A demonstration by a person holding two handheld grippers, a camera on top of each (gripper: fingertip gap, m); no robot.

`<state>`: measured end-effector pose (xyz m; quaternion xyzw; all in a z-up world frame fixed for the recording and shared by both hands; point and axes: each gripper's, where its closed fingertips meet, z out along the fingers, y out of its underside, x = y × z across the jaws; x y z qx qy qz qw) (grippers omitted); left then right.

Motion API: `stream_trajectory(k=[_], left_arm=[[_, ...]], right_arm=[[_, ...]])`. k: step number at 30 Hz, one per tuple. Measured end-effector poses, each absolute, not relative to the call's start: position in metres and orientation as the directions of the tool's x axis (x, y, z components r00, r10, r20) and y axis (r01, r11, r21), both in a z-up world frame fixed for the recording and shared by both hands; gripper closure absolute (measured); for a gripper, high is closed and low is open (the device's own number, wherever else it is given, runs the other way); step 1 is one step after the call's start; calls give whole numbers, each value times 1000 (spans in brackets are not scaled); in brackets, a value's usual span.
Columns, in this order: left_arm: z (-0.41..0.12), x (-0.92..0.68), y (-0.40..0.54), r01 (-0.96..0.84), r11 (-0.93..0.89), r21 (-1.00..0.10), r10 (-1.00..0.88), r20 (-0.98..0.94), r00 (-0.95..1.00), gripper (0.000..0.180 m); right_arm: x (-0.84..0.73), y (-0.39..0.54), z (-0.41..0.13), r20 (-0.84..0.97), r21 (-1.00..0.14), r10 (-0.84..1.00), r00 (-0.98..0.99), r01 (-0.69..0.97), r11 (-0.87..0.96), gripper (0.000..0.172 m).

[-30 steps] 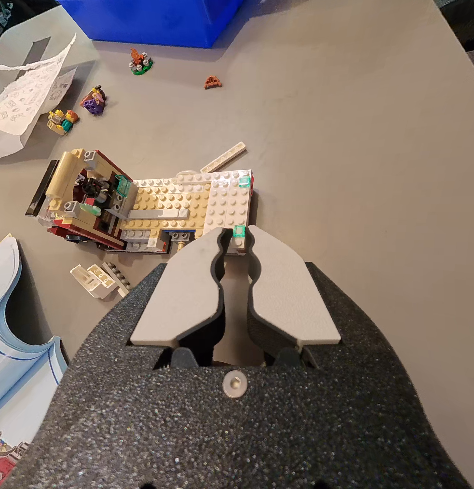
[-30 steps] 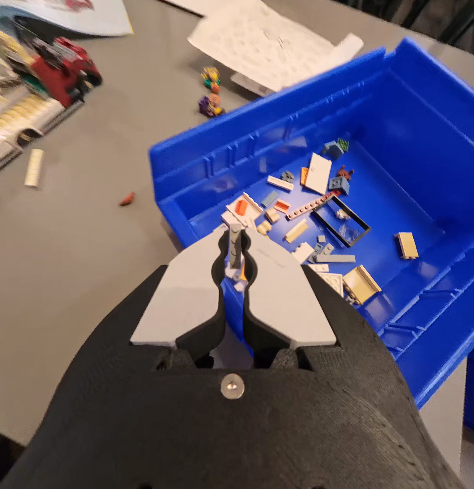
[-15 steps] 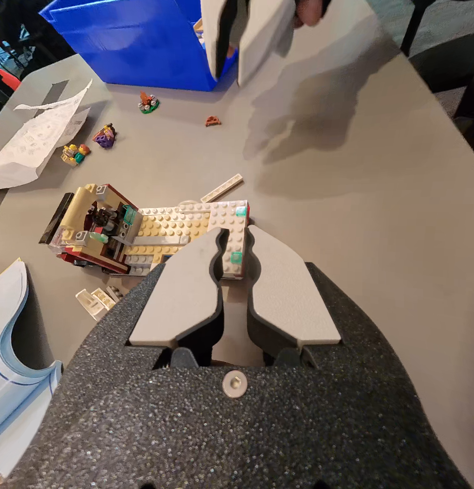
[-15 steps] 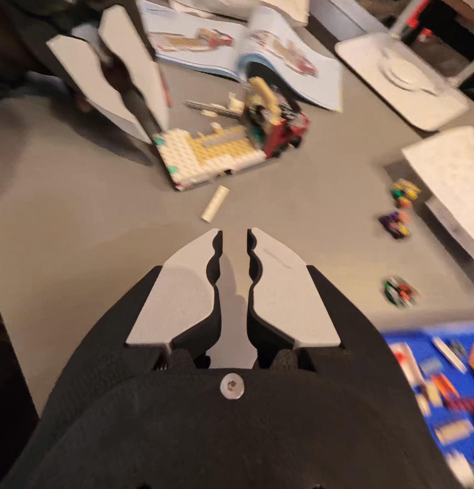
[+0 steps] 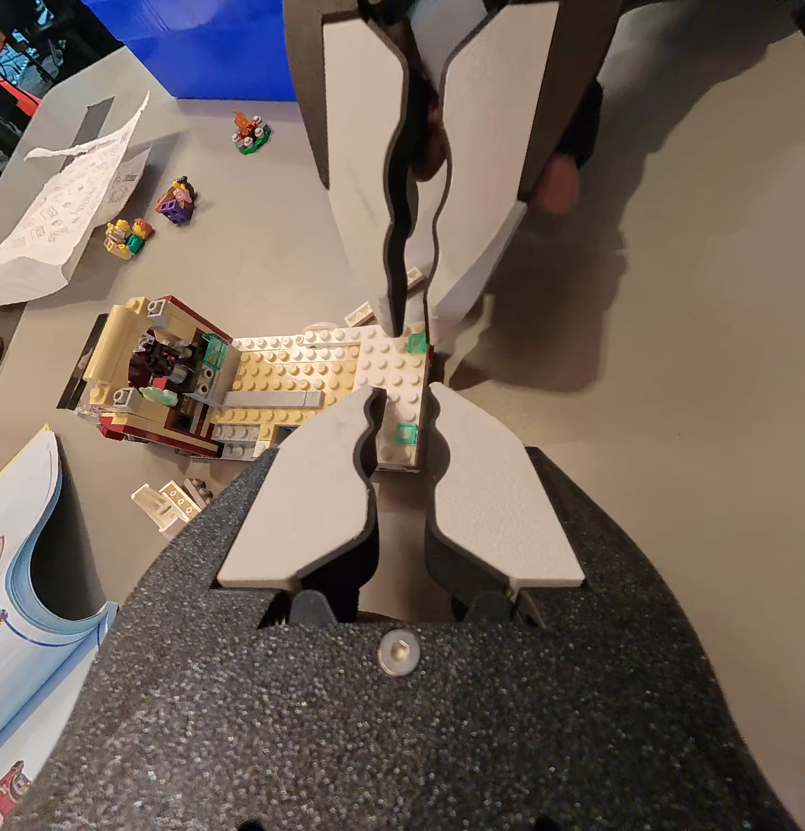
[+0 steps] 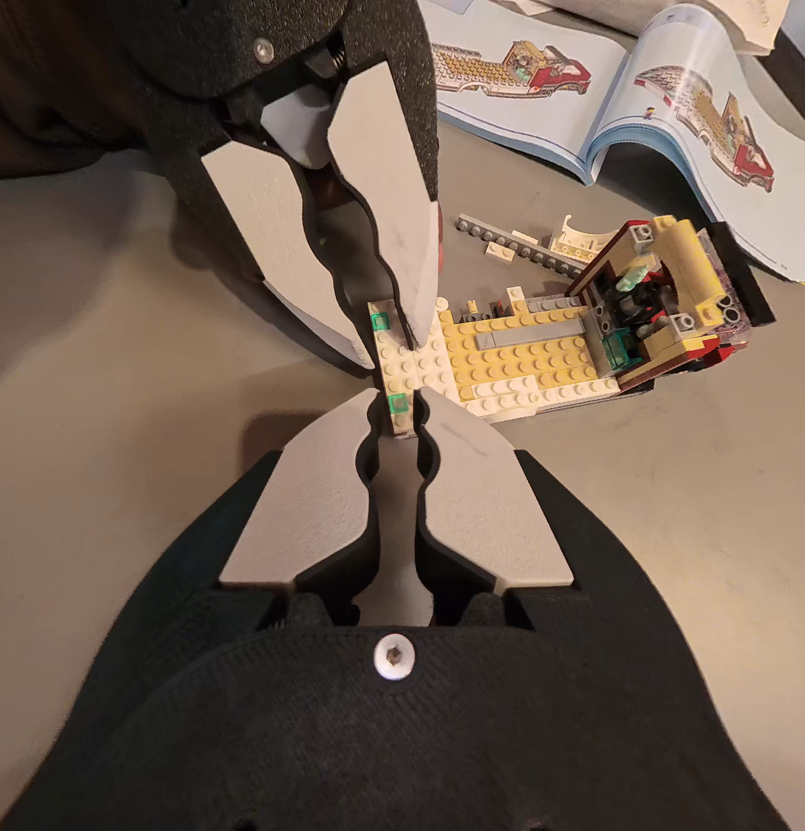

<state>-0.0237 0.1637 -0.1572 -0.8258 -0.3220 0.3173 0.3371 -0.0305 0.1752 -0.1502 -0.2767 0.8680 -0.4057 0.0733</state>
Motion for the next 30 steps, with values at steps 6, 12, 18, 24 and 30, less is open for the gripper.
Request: stream_trajectory(k=[6,12,18,24,30], left_arm=[[-158,-24,163,317,-569,-759,747,-316,586,163],[-158,-25,163,313,-576,-756,746,-328,580,164],[-158,-24,164,318,-570,-757,746,-316,587,168],[-158,-24,164,321,-566,-759,748,-309,587,167],[-158,-24,164,322,-565,-760,748,-307,589,168]], right_arm=[[-32,176,-156,123,-725,-528,-841,-439,531,161],[-32,175,-156,193,-691,-510,-838,-485,536,164],[-32,175,-156,46,-717,-501,-864,-378,585,165],[-32,175,-155,-104,-745,-487,-867,-257,616,165],[-32,175,-155,-155,-762,-458,-875,-189,619,165]])
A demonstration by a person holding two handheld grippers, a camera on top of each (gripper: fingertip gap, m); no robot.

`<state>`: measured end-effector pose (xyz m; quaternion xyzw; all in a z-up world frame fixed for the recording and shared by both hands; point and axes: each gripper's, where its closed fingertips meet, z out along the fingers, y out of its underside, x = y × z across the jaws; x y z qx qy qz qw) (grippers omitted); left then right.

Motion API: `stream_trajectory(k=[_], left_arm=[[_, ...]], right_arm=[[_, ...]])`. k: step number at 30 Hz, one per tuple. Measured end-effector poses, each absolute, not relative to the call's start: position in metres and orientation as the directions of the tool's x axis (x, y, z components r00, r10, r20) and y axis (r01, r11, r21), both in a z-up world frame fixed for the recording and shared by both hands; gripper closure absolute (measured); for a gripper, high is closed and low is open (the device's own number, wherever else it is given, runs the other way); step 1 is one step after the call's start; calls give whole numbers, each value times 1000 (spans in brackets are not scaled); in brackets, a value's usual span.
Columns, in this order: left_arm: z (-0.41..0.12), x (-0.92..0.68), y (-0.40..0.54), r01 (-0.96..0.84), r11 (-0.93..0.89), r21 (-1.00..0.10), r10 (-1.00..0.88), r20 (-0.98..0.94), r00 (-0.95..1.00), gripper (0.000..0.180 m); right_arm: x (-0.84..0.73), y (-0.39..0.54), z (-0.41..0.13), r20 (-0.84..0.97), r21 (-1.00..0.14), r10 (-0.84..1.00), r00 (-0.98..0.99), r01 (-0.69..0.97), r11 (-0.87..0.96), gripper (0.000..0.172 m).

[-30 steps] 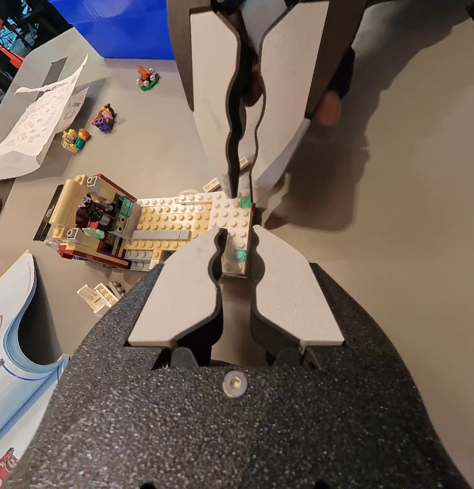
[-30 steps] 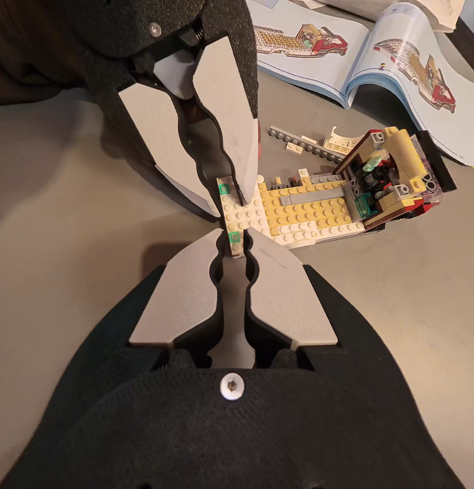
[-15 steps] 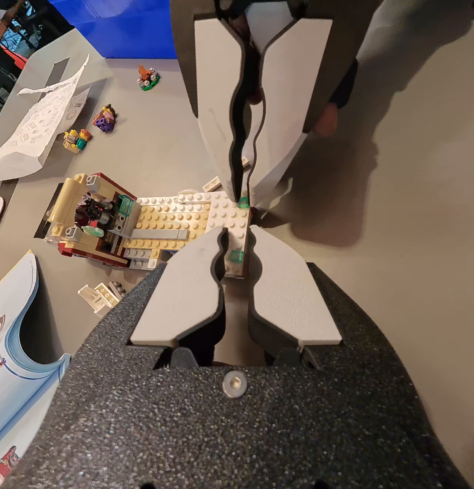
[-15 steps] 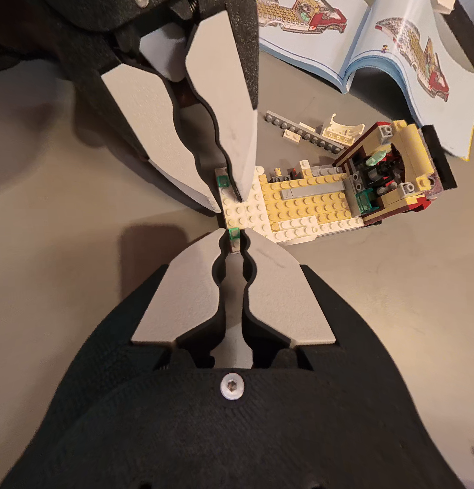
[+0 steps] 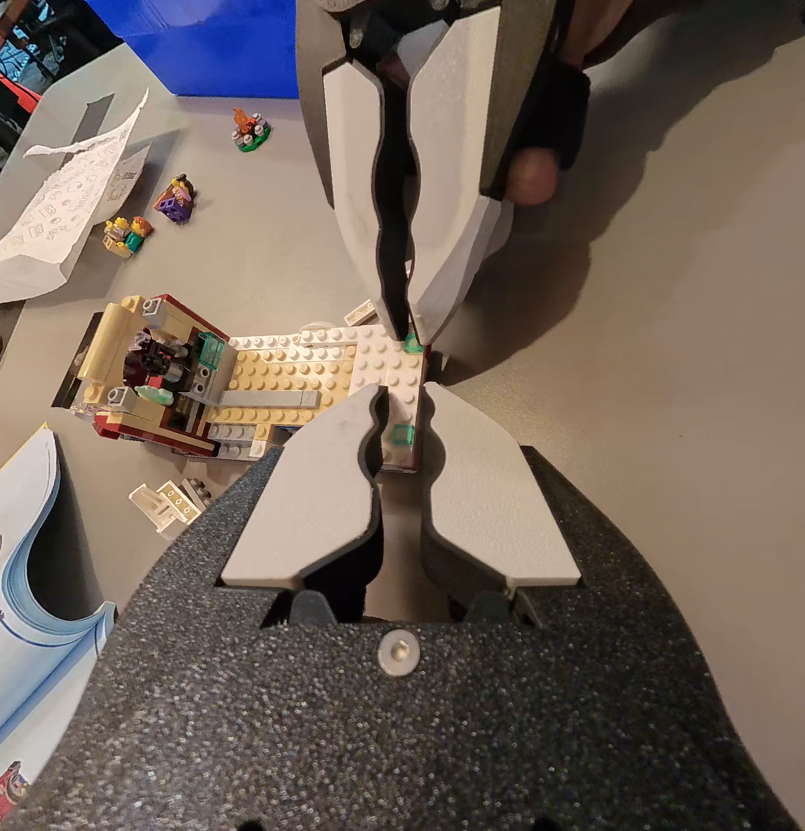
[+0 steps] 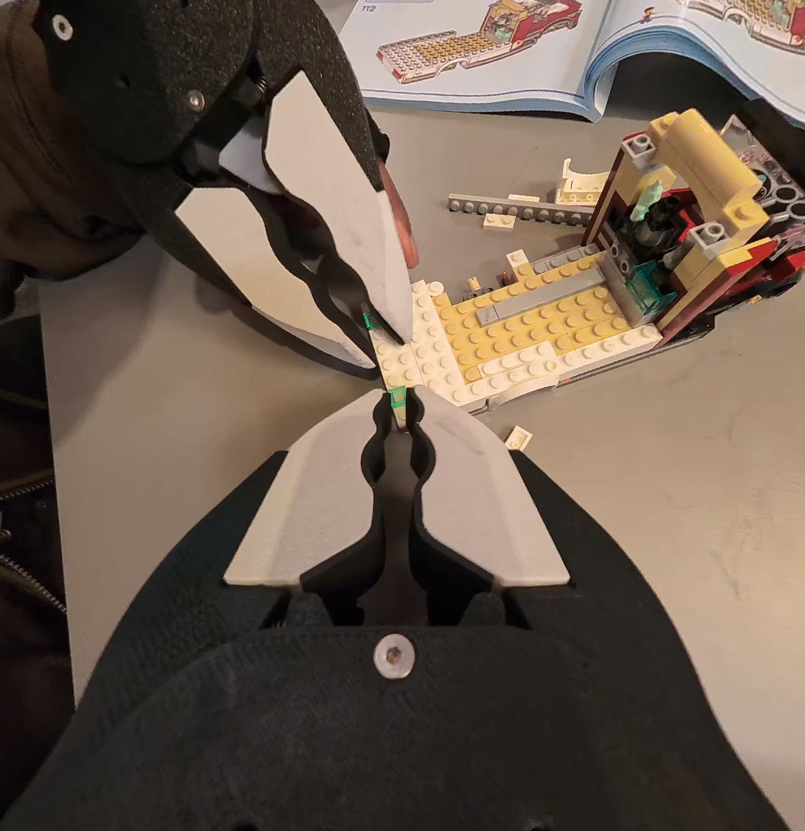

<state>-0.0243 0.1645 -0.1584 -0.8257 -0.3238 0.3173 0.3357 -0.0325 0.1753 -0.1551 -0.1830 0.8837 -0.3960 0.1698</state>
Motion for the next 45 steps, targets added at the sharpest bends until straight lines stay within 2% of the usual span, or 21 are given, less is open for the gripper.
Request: stream_trajectory(k=[8,17,23,27,38,45], left_arm=[[-159,-25,164,332,-560,-759,752,-297,588,167],[-159,-25,164,335,-559,-759,755,-300,583,167],[-159,-25,164,335,-560,-758,756,-301,581,167],[-159,-25,164,335,-560,-758,756,-302,581,167],[-159,-25,164,334,-561,-757,756,-304,580,167],[-159,-25,164,335,-560,-758,756,-302,580,167]], right_arm=[[-33,175,-155,33,-766,-413,-910,-288,574,165],[-36,175,-147,113,-789,-346,-931,-296,538,172],[-34,176,-146,90,-797,-289,-953,-243,553,172],[-34,174,-151,112,-793,-245,-963,-235,562,162],[-34,171,-156,218,-765,-236,-947,-316,562,161],[-34,172,-156,69,-793,-250,-966,-205,574,165]])
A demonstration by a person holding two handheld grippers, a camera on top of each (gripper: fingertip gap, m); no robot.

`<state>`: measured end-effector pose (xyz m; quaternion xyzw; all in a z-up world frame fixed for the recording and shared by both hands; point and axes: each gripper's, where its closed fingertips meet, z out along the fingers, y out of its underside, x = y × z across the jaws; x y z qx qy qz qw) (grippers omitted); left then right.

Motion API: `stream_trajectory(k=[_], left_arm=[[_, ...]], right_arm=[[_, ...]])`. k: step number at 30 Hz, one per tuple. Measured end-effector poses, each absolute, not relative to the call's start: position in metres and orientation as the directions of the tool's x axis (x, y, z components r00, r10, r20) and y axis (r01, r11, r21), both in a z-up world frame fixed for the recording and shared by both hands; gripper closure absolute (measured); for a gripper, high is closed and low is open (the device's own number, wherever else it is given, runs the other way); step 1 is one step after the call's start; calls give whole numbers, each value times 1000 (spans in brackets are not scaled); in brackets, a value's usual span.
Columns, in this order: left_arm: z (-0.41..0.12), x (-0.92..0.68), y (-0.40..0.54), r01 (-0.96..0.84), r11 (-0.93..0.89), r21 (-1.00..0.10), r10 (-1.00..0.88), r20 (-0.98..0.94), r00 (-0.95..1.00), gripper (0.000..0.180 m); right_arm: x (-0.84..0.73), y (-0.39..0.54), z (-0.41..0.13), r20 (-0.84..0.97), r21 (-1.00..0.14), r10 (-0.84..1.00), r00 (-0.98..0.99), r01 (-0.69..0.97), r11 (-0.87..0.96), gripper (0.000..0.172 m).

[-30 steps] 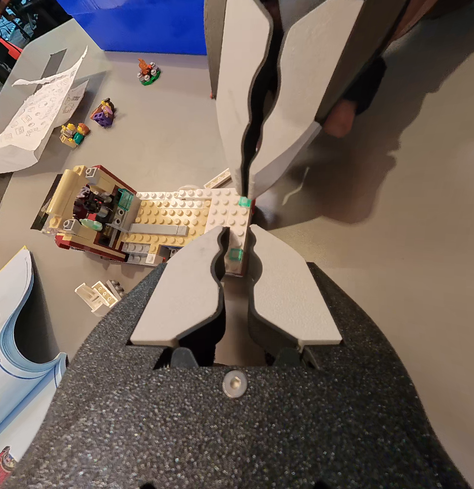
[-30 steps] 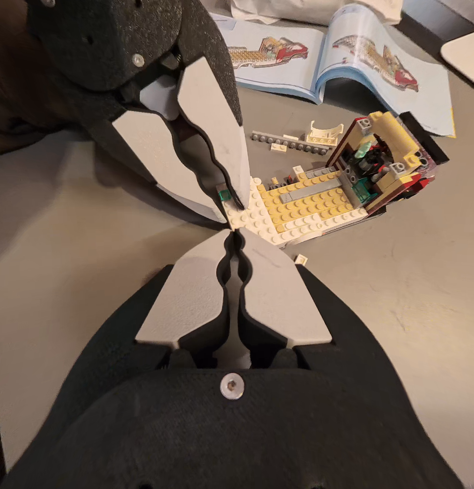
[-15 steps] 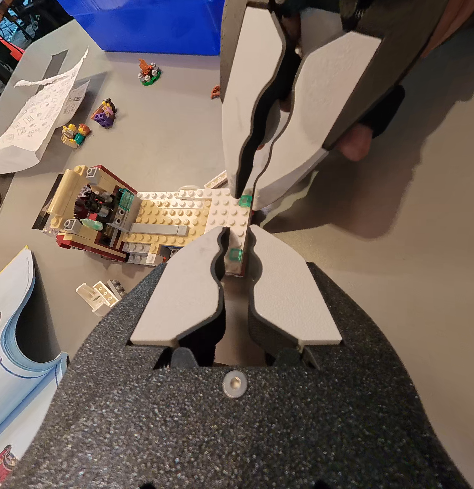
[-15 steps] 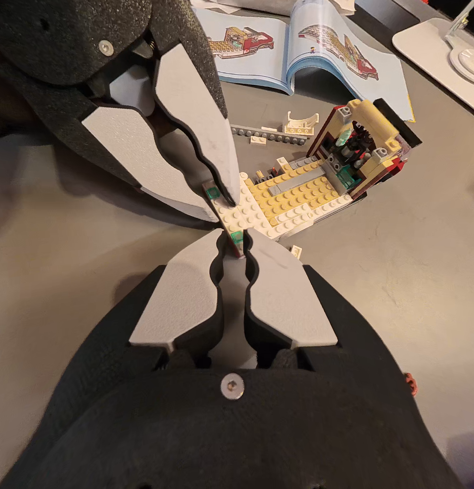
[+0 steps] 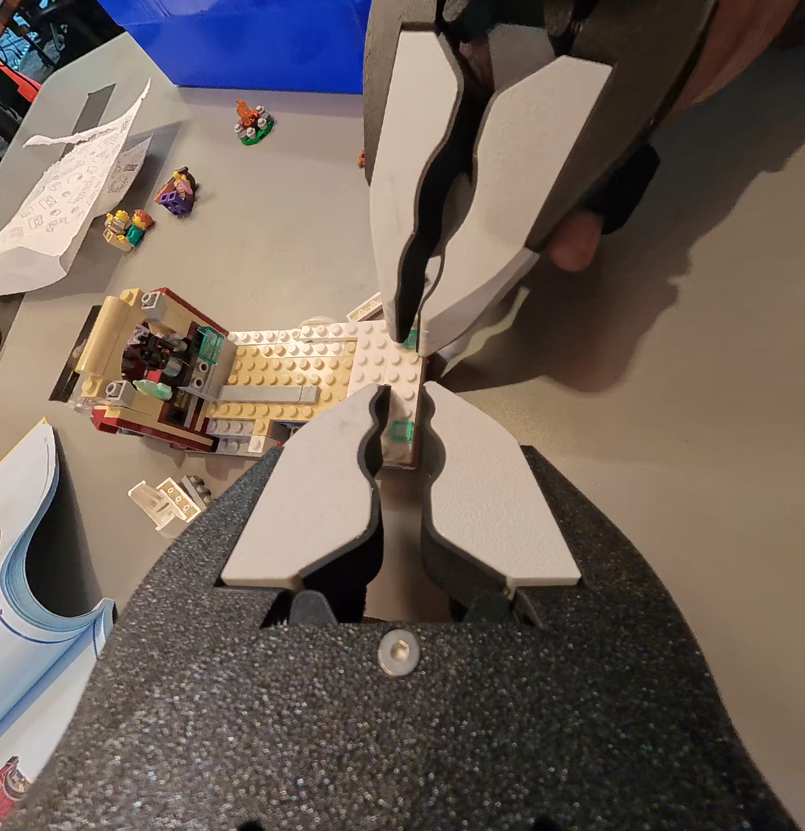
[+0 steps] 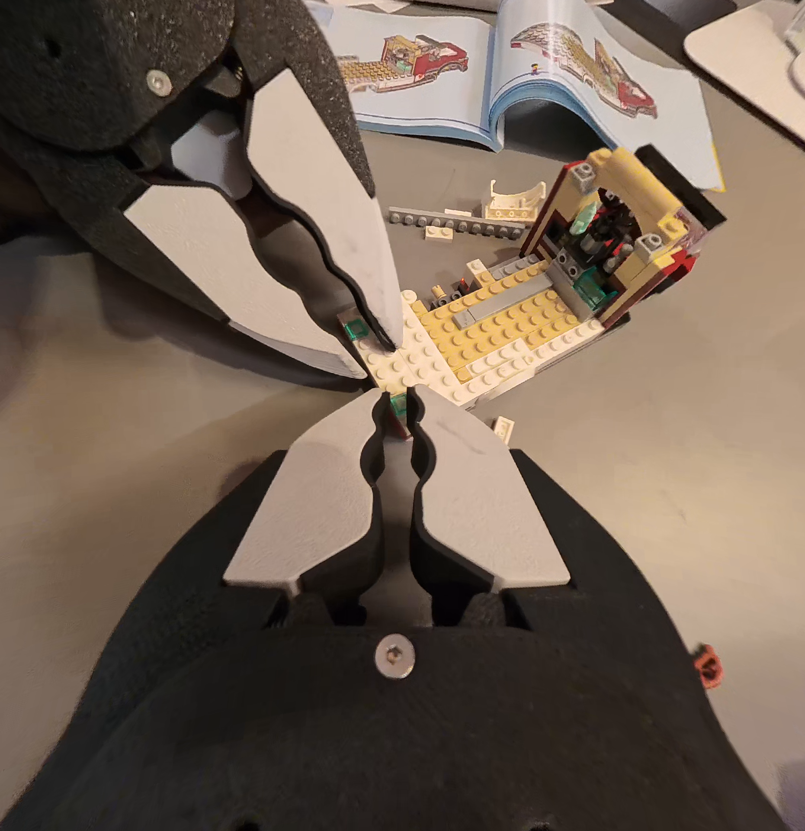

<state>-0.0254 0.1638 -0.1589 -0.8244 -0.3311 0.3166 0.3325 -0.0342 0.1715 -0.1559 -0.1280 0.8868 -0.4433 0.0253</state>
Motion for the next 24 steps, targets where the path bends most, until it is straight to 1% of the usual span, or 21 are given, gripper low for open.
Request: stream_trajectory(k=[6,7,8,12,15,18,24], left_arm=[[-159,-25,164,337,-558,-758,756,-297,583,168],[-159,-25,164,337,-555,-760,756,-292,586,168],[-159,-25,164,337,-555,-761,755,-290,588,168],[-159,-25,165,336,-556,-761,754,-291,588,168],[-159,-25,165,335,-557,-760,754,-294,587,168],[-159,-25,165,334,-558,-759,754,-296,587,168],[-159,-25,165,333,-560,-759,753,-299,586,168]], right_arm=[[-35,172,-153,11,-805,-251,-968,-158,572,166],[-38,172,-150,15,-815,-235,-972,-148,560,172],[-45,172,-150,28,-818,-212,-977,-144,557,172],[-53,177,-146,-44,-831,-219,-975,-86,549,172],[-43,180,-148,-52,-826,-258,-965,-104,555,172],[-36,176,-150,-4,-820,-267,-964,-149,552,171],[-37,175,-155,72,-798,-260,-963,-212,564,161]])
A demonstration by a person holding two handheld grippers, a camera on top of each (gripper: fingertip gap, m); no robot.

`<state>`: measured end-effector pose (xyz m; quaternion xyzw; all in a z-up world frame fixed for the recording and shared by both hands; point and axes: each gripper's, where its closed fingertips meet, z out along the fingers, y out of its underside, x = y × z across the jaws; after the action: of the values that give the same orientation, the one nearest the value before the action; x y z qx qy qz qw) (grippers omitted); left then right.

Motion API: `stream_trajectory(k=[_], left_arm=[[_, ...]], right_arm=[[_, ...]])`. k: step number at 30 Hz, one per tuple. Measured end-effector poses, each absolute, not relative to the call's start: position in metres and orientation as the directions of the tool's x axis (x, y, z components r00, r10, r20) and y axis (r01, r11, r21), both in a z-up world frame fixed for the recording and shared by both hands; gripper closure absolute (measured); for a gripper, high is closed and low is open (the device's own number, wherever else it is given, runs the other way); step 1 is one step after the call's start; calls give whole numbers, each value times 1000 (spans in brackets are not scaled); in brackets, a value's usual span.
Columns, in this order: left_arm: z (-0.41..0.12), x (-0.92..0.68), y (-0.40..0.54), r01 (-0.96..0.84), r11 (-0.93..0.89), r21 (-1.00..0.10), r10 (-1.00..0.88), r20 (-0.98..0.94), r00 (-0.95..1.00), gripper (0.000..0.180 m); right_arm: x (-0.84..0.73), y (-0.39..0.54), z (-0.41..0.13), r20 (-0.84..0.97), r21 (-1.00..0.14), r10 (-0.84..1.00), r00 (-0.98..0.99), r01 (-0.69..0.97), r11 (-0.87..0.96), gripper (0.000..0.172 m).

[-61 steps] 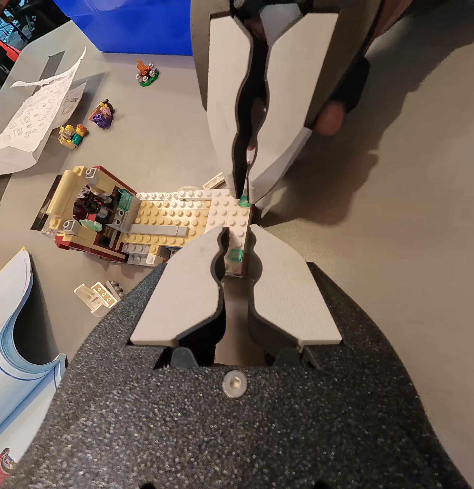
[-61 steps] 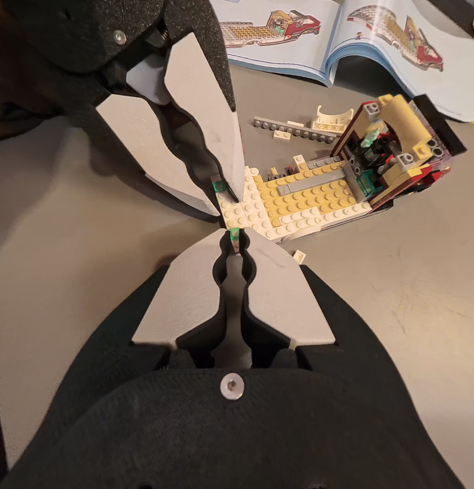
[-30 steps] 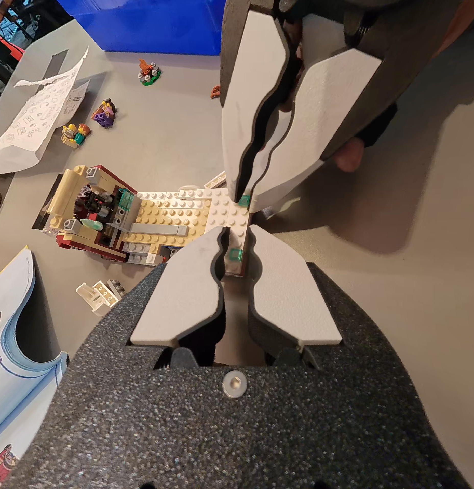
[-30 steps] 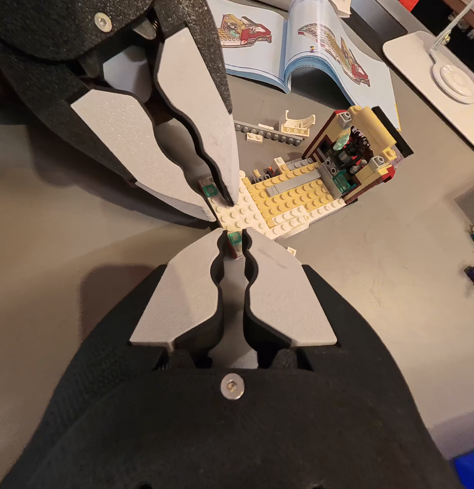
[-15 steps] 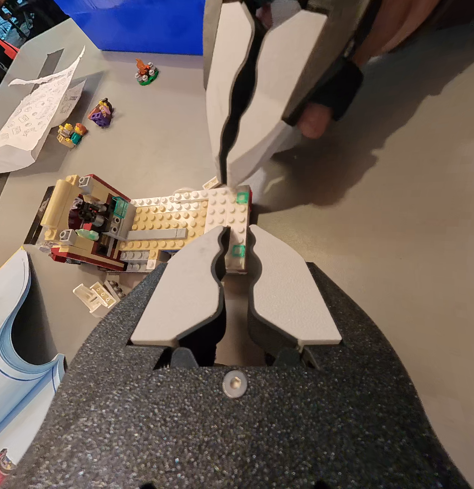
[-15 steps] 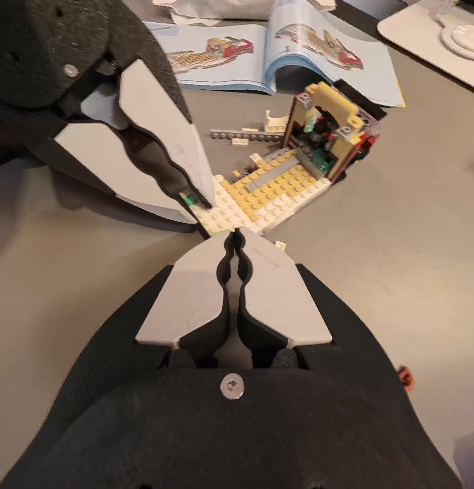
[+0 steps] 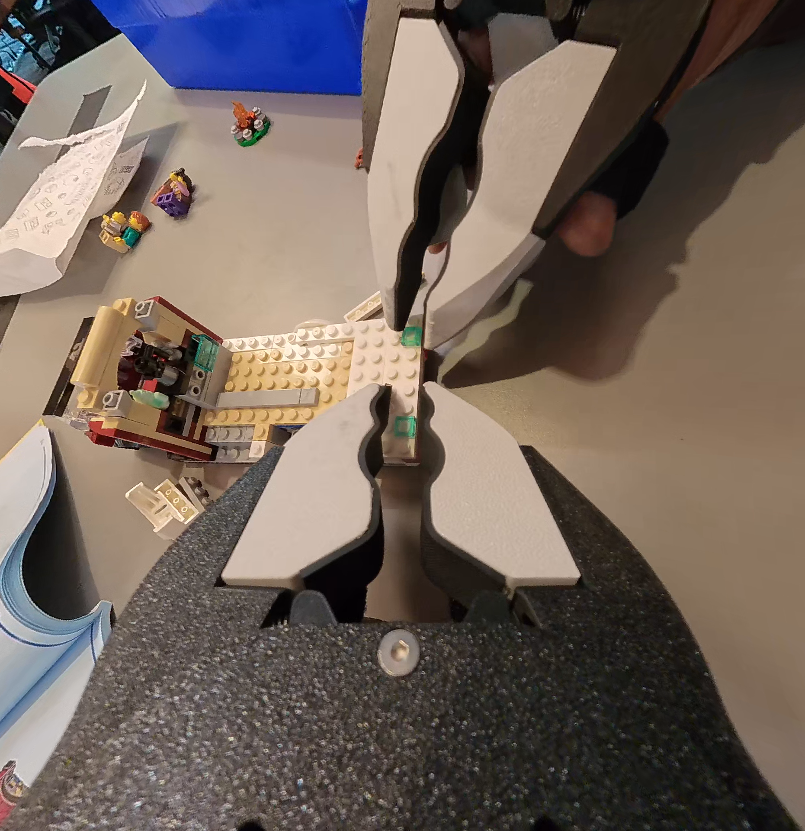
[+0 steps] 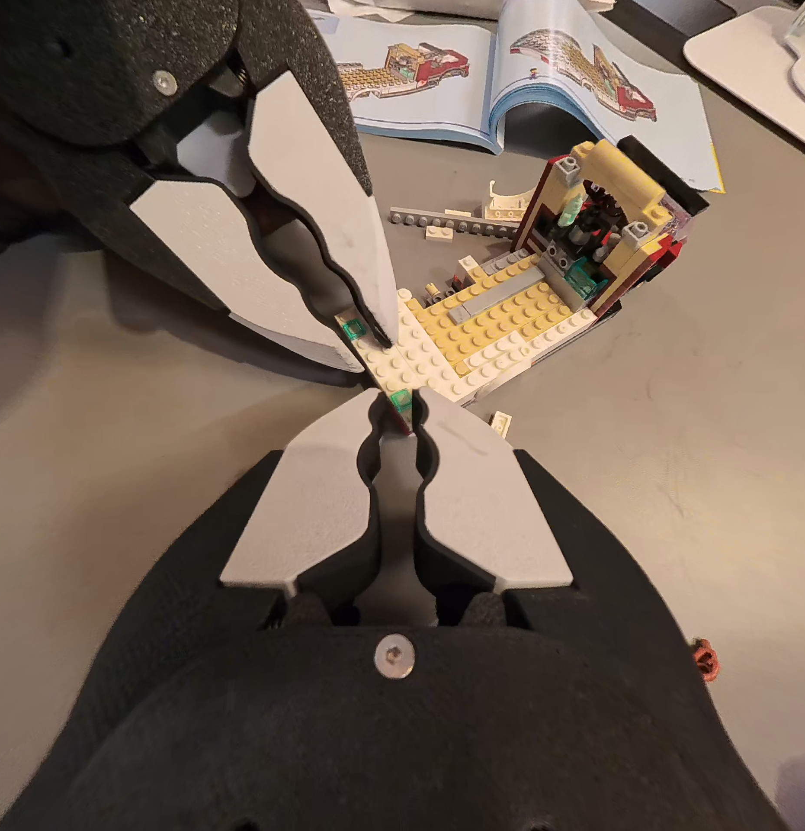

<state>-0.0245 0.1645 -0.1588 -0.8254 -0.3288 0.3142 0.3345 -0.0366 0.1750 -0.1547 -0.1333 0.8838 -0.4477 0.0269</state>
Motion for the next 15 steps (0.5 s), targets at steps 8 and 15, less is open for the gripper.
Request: stream_trajectory(k=[8,15], left_arm=[[-159,-24,165,330,-562,-758,751,-301,588,168],[-159,-24,165,332,-561,-758,752,-299,587,168]], right_arm=[[-38,173,-158,139,-768,-256,-957,-267,582,157],[-39,174,-158,71,-760,-280,-957,-233,606,159]])
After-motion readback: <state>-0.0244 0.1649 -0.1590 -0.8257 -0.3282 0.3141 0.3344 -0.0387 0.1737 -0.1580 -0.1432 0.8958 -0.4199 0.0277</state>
